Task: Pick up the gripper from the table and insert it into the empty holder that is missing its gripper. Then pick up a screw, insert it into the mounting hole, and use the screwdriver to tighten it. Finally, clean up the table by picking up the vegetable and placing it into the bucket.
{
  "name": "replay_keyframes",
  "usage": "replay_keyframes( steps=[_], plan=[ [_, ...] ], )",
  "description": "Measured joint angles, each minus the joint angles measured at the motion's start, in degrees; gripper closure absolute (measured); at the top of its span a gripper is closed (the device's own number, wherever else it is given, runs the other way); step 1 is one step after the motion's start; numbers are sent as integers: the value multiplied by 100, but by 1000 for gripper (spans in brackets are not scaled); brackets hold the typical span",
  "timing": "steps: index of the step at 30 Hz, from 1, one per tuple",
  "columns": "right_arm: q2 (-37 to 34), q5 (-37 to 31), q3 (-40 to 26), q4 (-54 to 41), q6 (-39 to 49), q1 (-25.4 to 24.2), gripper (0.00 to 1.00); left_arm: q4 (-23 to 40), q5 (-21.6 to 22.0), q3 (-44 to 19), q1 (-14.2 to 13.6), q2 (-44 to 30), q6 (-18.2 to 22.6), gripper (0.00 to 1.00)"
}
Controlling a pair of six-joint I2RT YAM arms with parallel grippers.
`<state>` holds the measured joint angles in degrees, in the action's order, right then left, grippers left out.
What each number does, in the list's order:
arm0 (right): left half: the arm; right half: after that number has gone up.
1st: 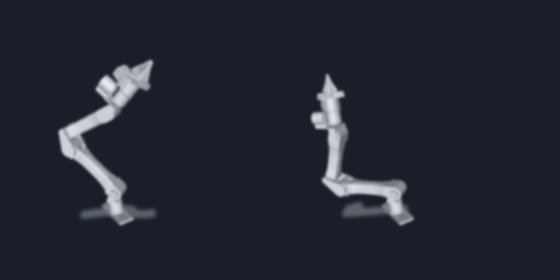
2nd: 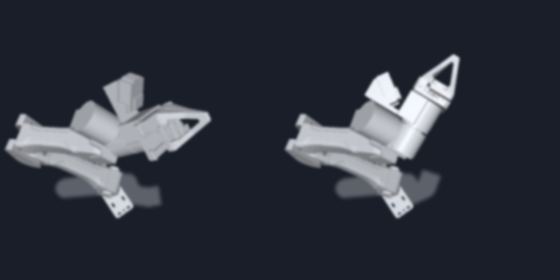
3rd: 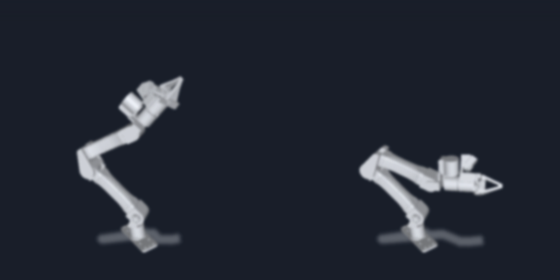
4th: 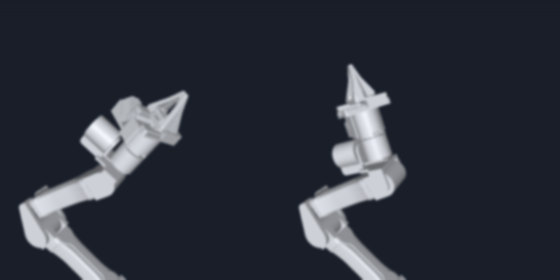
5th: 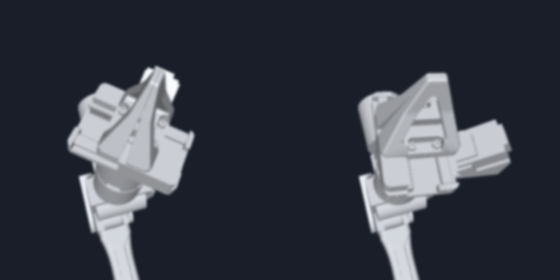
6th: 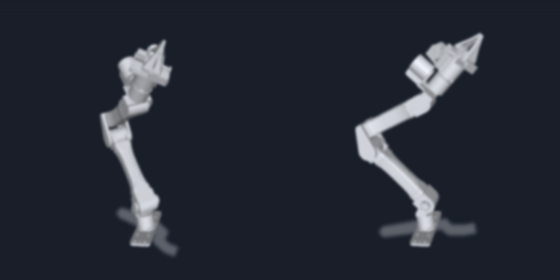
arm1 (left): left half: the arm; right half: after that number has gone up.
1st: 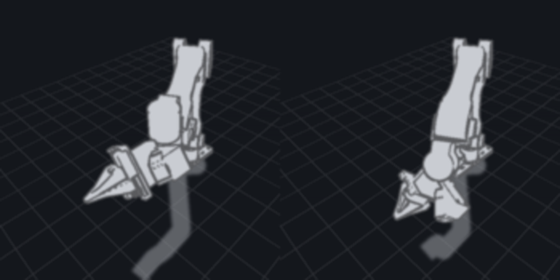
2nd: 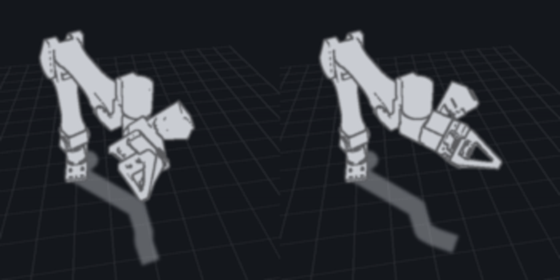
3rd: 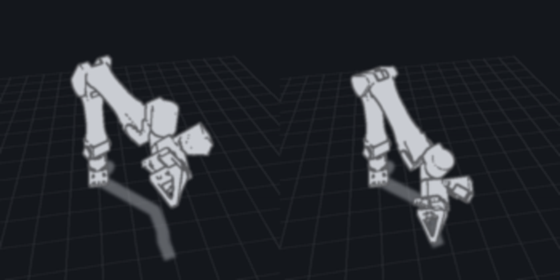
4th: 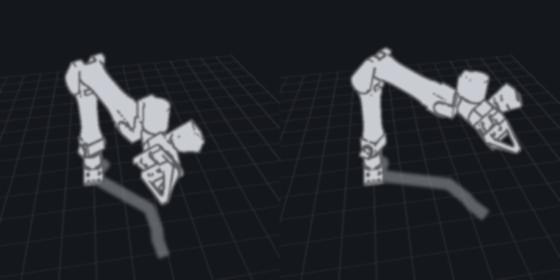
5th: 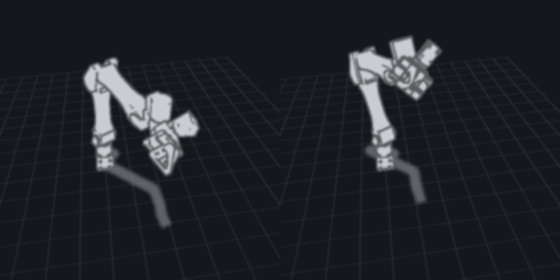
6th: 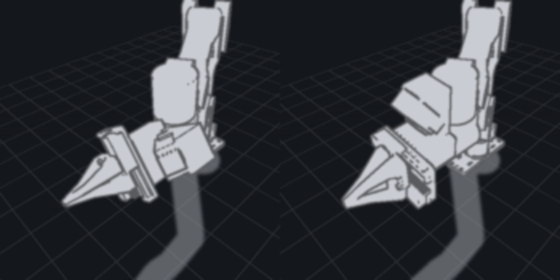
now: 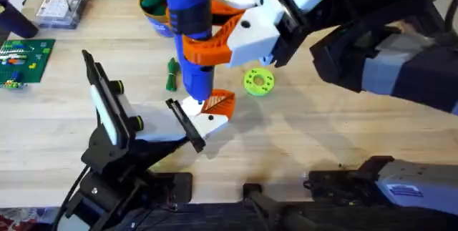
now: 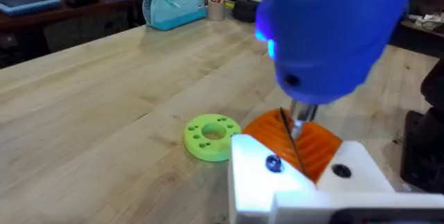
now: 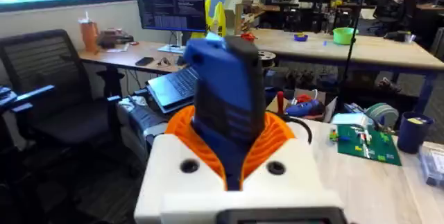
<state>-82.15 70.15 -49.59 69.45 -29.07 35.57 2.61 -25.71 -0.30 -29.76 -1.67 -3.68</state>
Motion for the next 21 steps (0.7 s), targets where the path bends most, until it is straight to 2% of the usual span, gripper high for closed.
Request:
replay_keyframes(
  steps=[21],
  plan=[
    [2,-92,60,-382,394,140,942,1,0,0,0,2,-2,984]
  ],
)
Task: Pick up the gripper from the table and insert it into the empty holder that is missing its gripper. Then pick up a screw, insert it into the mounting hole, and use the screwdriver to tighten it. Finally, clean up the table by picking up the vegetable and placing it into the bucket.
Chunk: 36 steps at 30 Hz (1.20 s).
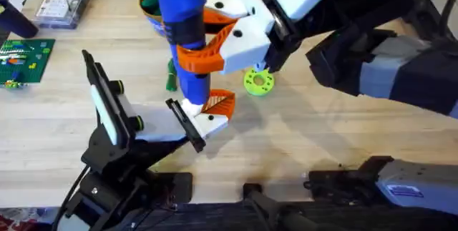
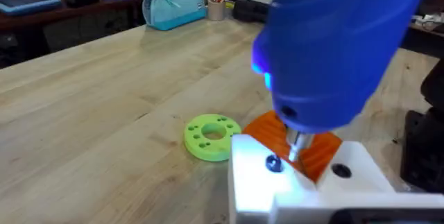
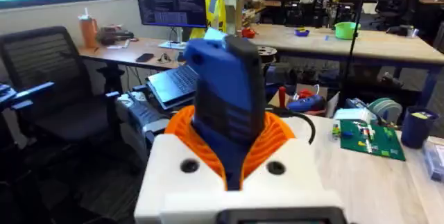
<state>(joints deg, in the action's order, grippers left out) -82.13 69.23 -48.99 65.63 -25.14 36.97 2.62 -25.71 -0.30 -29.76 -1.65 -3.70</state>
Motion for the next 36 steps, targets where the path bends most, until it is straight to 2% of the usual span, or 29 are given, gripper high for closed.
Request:
replay_keyframes(
  steps=[36],
  plan=[
    [0,-23,0,-222,251,-39,943,0,0,0,0,0,1,984]
  ],
)
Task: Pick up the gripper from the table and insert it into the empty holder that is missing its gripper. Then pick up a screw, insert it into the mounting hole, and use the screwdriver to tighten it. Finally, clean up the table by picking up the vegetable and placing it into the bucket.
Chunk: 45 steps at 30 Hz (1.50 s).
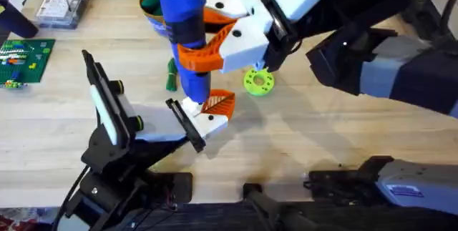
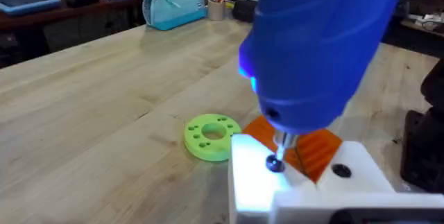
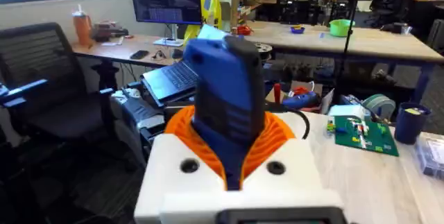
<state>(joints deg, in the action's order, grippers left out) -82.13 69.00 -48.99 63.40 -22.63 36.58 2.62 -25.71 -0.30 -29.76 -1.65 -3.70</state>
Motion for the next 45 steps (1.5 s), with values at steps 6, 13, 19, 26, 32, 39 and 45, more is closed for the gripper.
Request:
replay_keyframes(
  steps=[6,13,19,26,32,39,45],
  plan=[
    [-1,-16,0,-1,19,0,942,1,0,0,0,-1,-1,984],
    [0,-16,0,-1,20,0,941,0,0,0,0,0,0,984],
    [-1,-16,0,-1,20,0,944,1,0,0,0,0,0,984],
    [0,-23,0,-99,42,0,942,6,1,0,0,-1,0,984],
    [-2,-23,0,-112,42,0,941,5,0,0,0,0,0,984],
    [-1,-23,0,-115,42,0,944,6,1,0,0,0,0,984],
    [0,-26,0,-117,43,2,942,6,1,0,0,0,0,984]
  ],
)
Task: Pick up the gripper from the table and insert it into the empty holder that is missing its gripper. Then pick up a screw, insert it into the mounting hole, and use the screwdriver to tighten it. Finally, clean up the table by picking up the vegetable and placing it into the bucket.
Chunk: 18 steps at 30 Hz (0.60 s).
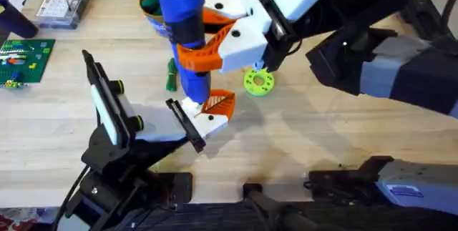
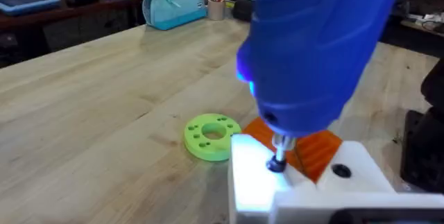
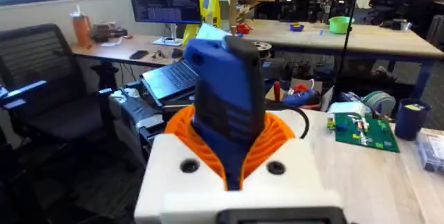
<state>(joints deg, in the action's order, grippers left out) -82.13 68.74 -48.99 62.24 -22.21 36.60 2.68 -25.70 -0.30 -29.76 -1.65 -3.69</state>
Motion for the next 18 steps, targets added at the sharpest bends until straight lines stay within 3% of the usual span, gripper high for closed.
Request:
replay_keyframes(
  steps=[18],
  plan=[
    [-2,-14,0,-55,65,2,942,0,0,0,0,0,-1,984]
  ],
)
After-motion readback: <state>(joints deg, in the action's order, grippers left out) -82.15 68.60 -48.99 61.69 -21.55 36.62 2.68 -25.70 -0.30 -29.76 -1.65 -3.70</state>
